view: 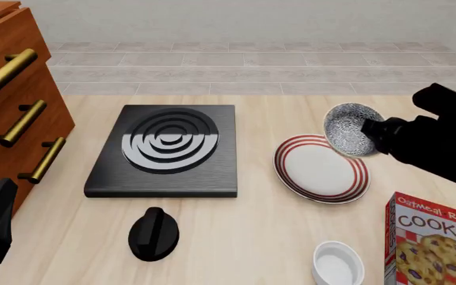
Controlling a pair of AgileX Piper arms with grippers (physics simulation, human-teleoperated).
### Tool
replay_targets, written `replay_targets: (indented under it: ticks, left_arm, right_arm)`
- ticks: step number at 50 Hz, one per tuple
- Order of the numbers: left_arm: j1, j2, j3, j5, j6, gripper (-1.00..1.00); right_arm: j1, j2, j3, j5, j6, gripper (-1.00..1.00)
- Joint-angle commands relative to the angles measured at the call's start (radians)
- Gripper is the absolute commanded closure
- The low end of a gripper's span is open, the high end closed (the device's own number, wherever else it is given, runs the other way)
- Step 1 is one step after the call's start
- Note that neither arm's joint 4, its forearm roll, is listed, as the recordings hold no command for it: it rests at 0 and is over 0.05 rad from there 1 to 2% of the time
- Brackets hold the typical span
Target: Pick the akita bowl on the cookies box and place it on the plate.
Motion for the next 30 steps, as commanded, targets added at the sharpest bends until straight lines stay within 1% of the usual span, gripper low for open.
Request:
replay_targets:
  ticks: [1, 4, 9, 13, 30]
  left_arm:
    - [0.000, 0.000, 0.000, 0.000, 0.000, -1.00]
    - [0.000, 0.000, 0.000, 0.000, 0.000, -1.00]
    - [0.000, 0.000, 0.000, 0.000, 0.000, -1.00]
    - [0.000, 0.000, 0.000, 0.000, 0.000, -1.00]
    - [0.000, 0.000, 0.000, 0.000, 0.000, -1.00]
  right_arm:
    - [0.017, 0.104, -0.038, -0.067, 0.019, 1.00]
    - [0.023, 0.130, -0.028, -0.098, 0.038, 1.00]
    - [0.022, 0.177, -0.021, -0.137, 0.046, 1.00]
    - [0.027, 0.206, -0.025, -0.148, 0.053, 1.00]
    - [0.011, 0.283, -0.061, -0.137, 0.026, 1.00]
